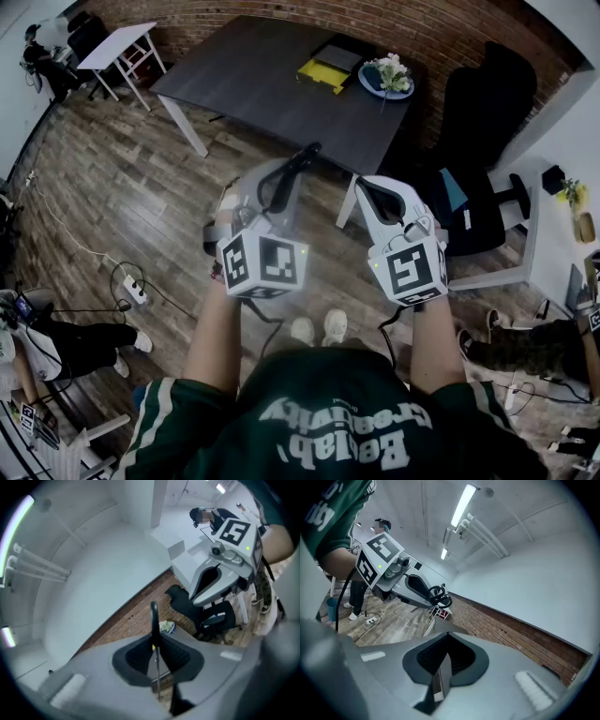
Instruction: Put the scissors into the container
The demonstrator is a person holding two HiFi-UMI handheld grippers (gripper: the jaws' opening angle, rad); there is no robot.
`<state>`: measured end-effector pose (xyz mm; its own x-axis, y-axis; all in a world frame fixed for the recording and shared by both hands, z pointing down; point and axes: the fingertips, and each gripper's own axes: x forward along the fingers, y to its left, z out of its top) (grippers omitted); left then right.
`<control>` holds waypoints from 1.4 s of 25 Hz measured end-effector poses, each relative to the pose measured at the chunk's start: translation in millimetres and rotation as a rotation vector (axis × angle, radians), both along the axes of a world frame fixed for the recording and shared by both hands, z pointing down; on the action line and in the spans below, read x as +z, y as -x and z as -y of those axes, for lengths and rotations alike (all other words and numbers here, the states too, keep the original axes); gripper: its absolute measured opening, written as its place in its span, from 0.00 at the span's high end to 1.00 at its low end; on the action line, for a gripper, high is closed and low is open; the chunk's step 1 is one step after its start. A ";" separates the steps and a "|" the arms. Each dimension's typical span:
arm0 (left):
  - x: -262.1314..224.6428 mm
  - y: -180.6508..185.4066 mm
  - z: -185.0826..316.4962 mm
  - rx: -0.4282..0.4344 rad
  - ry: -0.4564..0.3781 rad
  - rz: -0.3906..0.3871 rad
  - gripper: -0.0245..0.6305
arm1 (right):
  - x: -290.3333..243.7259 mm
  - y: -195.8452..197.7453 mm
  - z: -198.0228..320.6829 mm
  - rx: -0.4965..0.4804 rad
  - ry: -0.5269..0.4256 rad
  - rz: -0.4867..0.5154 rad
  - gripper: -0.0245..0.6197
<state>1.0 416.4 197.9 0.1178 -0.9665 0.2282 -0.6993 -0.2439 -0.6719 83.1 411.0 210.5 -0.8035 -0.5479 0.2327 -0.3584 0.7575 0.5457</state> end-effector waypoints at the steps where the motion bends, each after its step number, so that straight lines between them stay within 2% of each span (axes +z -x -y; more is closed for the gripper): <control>1: 0.2 -1.0 -1.2 0.001 0.001 -0.002 0.89 | 0.1 -0.6 -1.1 -0.001 0.000 -0.002 0.95; 20: 1.3 0.9 0.6 -0.002 0.002 -0.002 0.89 | -1.3 4.3 0.3 -0.011 0.005 0.008 0.95; 35: -1.2 -17.7 0.4 -0.017 -0.005 0.006 0.89 | -2.6 -12.3 -1.4 -0.039 0.004 0.022 0.95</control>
<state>18.7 416.0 196.7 0.1002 -0.9695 0.2238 -0.6990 -0.2287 -0.6776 95.4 412.4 207.9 -0.8291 -0.5152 0.2173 -0.3402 0.7732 0.5352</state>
